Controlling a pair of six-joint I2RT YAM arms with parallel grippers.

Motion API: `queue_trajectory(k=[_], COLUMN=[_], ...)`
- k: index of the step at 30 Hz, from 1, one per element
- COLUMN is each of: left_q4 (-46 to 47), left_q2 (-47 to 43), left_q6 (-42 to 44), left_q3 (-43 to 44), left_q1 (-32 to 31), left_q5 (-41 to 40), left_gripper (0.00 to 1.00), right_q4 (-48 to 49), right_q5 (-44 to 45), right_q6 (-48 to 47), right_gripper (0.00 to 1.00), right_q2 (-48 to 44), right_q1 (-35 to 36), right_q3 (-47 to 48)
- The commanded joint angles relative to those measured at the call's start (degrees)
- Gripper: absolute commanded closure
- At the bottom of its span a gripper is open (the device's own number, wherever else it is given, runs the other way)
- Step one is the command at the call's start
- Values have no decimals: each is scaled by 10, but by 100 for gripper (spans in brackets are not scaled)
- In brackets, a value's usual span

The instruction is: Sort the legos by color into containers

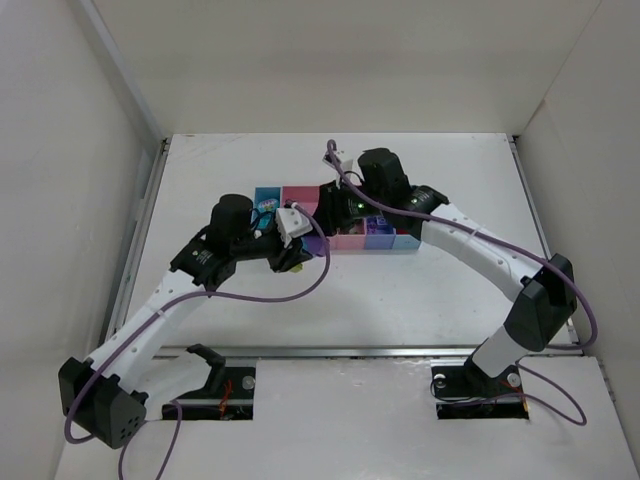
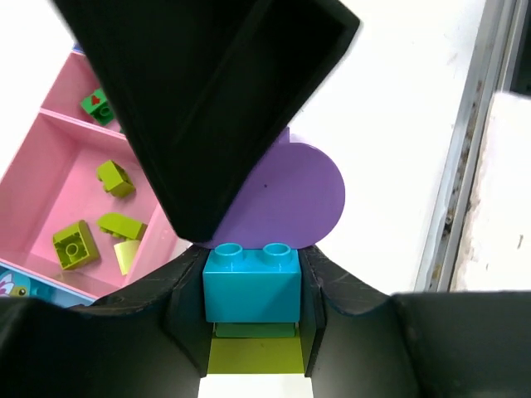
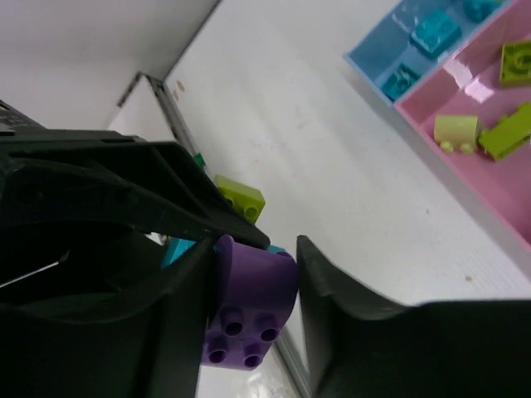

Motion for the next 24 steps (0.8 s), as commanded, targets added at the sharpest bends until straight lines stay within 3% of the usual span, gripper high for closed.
queue_trajectory(k=[1,3,4,5,8,14,20,24], left_q4=[93,107,112,117,109,60,108,159], left_q2=[-17,-12,-7,-7,7,48,70,82], left_q6=[-45,-64,-79,-79,-79,-71,-127,-182], left_q3=[-3,-4,-4,-4,-4,-4,-4,-4], left_q1=[33,59,65,71,79,84,84,84], left_q5=[1,6,6,13,19,-2,4,-3], left_gripper=[100,100,100,100,100,100,100,100], right_q4=[25,31,31,31,21,-82,-95,-96], right_q5=[-65,-76,-81,-82,-74,208,416,420], right_q6=[-4,-4,-4,-4,-4,41,-1,-22], right_gripper=[60,77,94,100,100,100,100,100], right_q2=[-12,-12,-17,-17,-32,-66,-21,45], right_q1=[-6,-13,-13,-18,-44,-167,-162,-169], right_q3=[-10,-17,-17,-22,-28,-28,8,51])
